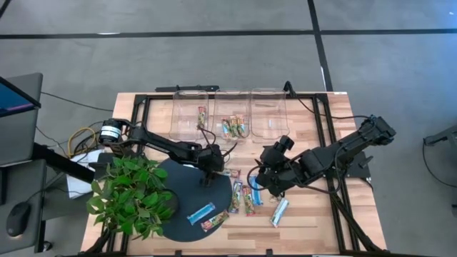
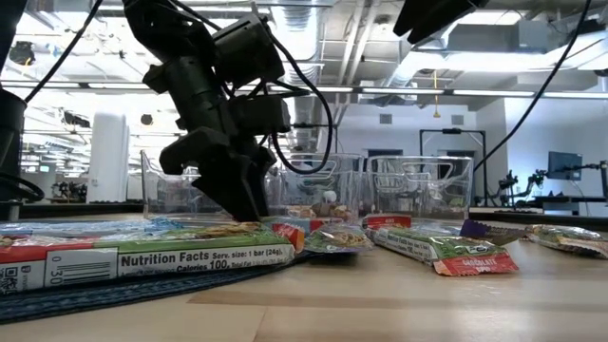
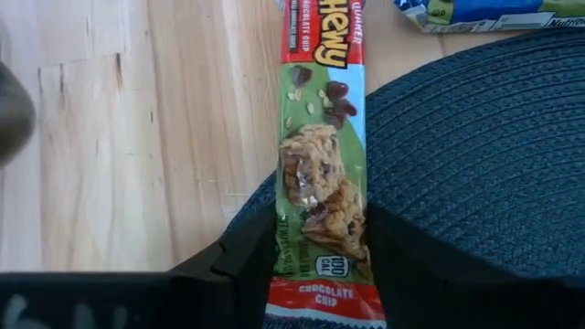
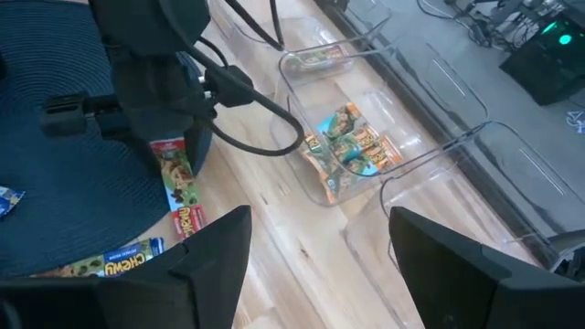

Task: Pick and place Granola Bars by type
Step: Put the red granola bar into the left transparent bin

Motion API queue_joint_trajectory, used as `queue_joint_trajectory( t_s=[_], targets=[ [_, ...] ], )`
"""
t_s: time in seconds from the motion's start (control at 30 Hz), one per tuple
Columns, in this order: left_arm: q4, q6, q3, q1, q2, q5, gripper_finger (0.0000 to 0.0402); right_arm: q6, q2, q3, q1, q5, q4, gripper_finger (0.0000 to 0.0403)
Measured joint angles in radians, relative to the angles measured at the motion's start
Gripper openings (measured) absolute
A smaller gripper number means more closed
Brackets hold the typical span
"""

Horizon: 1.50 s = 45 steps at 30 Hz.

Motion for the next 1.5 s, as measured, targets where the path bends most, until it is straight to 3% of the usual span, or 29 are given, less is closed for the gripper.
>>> queue_joint_trajectory(
  t_s=[0.2,0.57,1.2,1.33,1.5],
  targets=[
    [0.001,-0.021,0.0,0.0,0.0,0.0,0.0118,0.0,0.0,0.0,0.0,0.0,-0.014,0.0255],
    [0.01,-0.069,0.007,0.0,-0.002,-0.003,0.0116,0.0,0.0,0.0,0.0,-0.001,-0.037,0.0255],
    [-0.05,-0.018,0.241,-0.009,-0.036,-0.004,0.011,0.005,0.0,0.0,0.0,0.001,-0.065,0.0255],
    [-0.106,-0.008,0.308,-0.006,-0.075,-0.067,0.011,0.037,0.0,0.001,0.0,0.013,-0.088,0.0255],
    [-0.209,0.016,0.369,0.019,-0.128,-0.216,0.011,0.054,0.001,0.001,0.002,0.029,-0.103,0.0255]
  ],
)
